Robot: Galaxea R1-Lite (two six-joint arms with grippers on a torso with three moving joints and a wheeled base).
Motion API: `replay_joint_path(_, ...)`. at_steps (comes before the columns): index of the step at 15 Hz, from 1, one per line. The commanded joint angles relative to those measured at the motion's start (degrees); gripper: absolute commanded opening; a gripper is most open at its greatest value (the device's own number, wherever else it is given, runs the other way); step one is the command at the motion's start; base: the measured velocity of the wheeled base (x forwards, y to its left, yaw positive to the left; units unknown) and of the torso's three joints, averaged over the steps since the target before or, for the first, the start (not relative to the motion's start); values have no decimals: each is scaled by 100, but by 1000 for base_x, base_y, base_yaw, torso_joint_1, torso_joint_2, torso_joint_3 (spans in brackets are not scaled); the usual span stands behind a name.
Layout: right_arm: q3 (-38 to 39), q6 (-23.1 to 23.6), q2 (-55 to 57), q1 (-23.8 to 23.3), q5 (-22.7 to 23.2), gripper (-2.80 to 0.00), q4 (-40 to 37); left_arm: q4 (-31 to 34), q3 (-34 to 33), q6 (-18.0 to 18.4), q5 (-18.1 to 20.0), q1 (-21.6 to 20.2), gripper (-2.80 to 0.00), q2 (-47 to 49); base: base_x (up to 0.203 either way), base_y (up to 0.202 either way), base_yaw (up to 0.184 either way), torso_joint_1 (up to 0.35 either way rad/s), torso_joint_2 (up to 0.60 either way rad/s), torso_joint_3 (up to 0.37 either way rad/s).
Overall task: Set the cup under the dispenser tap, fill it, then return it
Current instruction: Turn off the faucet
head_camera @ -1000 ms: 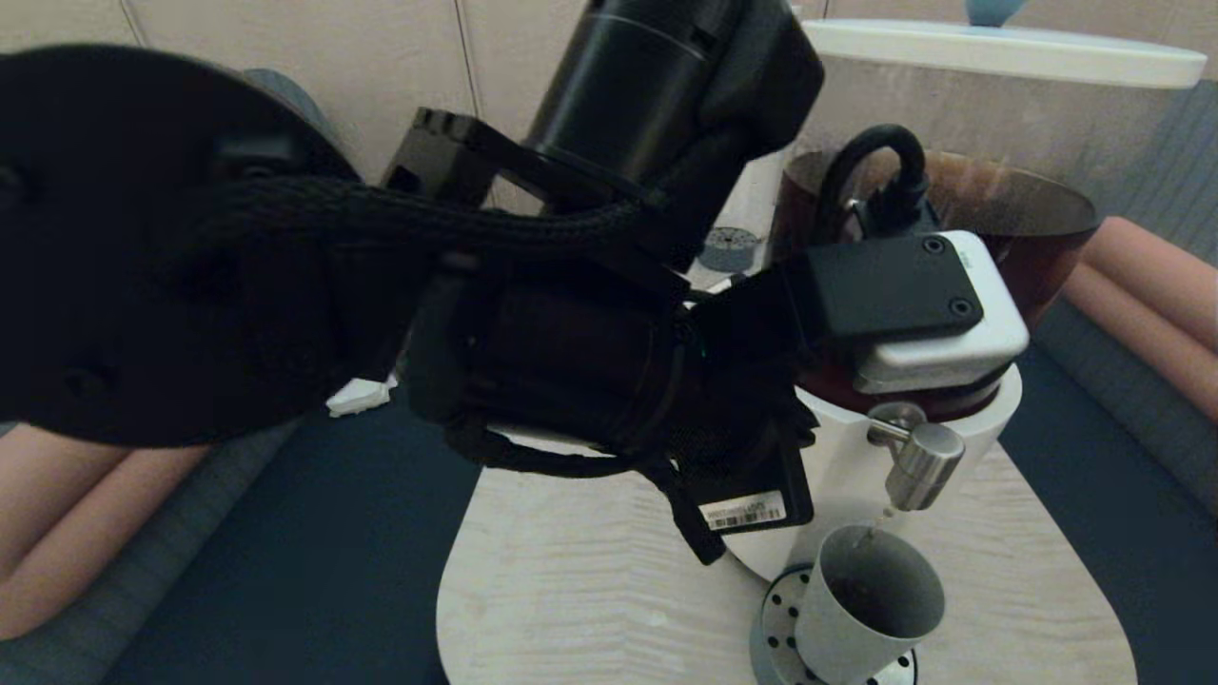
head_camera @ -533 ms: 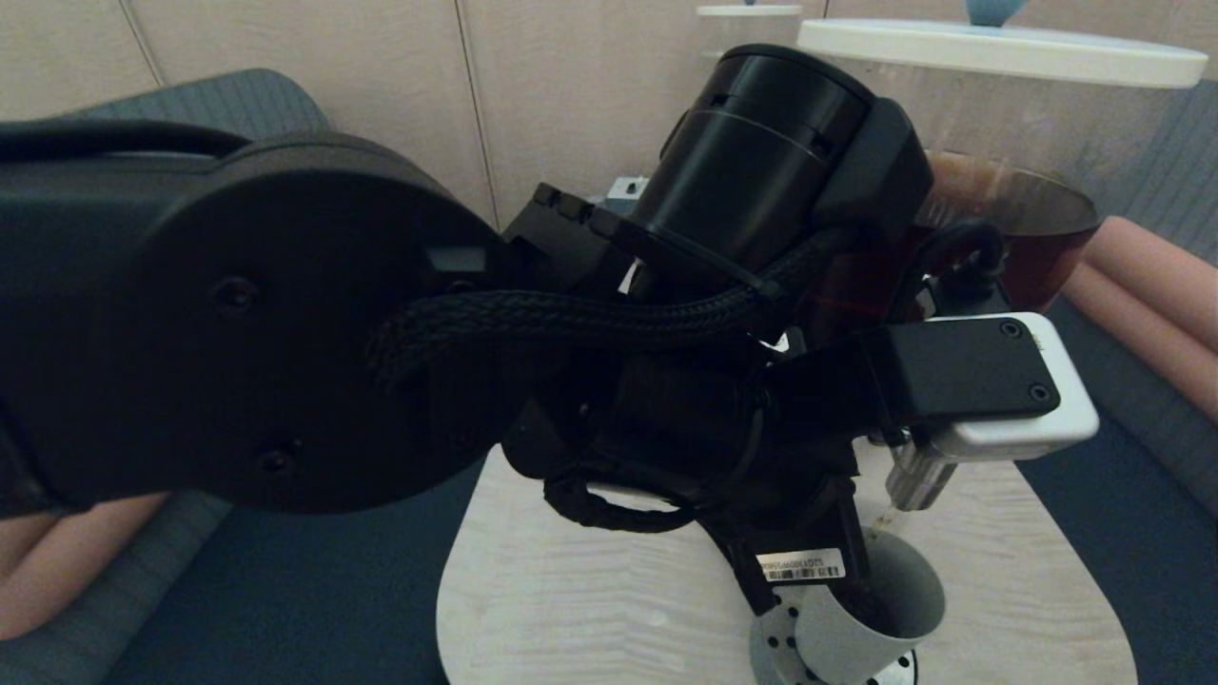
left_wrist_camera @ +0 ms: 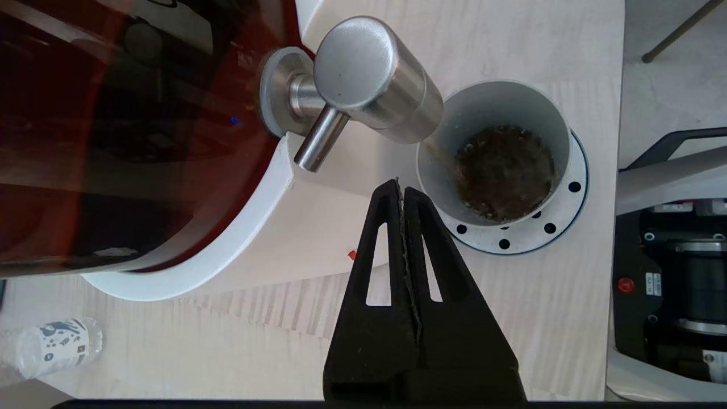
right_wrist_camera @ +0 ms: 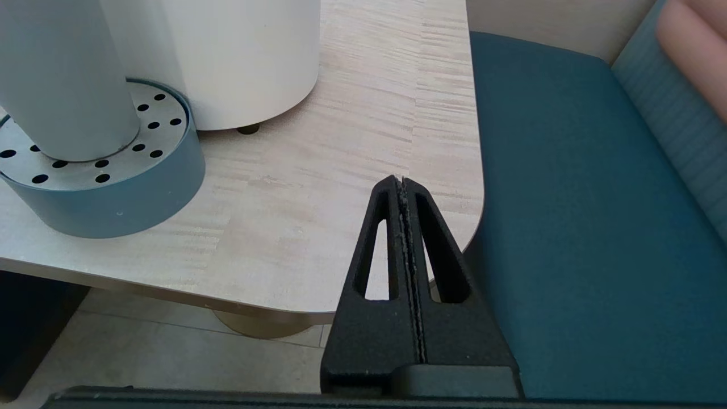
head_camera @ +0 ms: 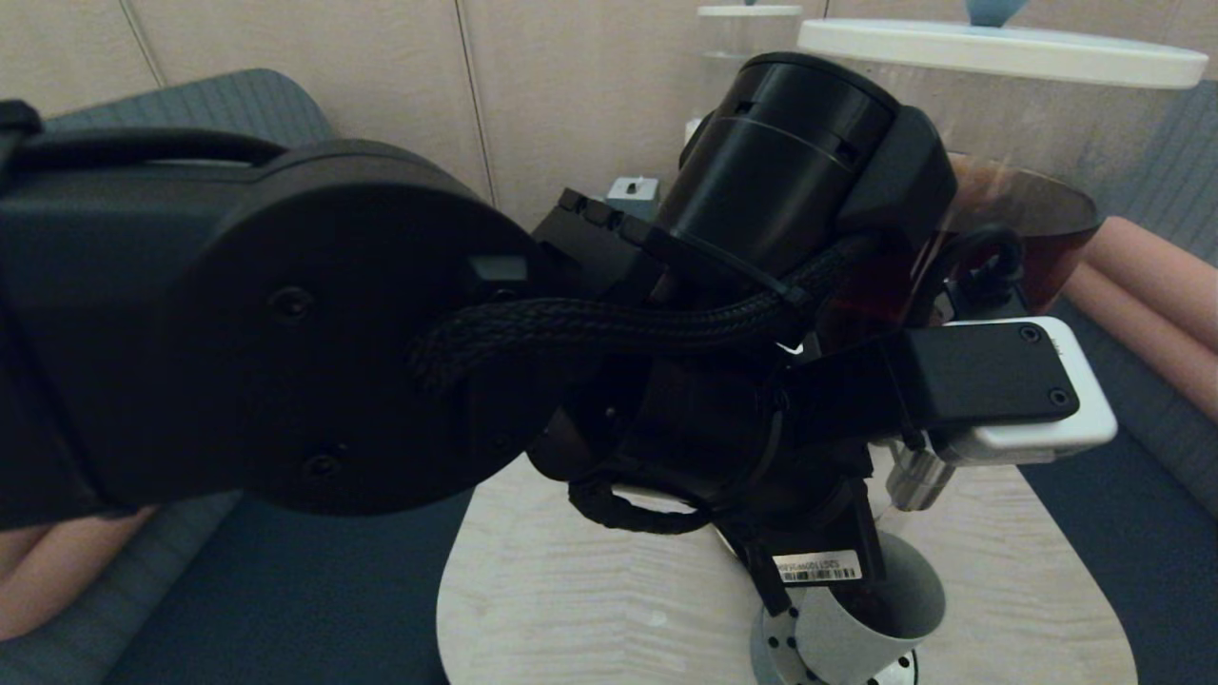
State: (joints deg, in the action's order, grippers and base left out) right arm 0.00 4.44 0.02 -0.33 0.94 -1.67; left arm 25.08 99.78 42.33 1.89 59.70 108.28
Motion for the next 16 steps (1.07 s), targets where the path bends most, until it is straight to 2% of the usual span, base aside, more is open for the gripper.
replay_joint_path(1, 0, 5, -20, 5, 3, -280, 0, 15, 22, 21, 4, 5, -280, 7, 0, 0, 0, 0, 0, 0)
replay_joint_path(10, 0, 5, -20, 5, 3, -280, 0, 14, 415, 17, 13, 95, -280, 338, 0, 0, 0, 0, 0, 0)
replay_joint_path(16, 0, 5, -20, -2, 3, -280, 0, 6, 419, 21, 13, 69, -280, 369, 0, 0, 0, 0, 0, 0)
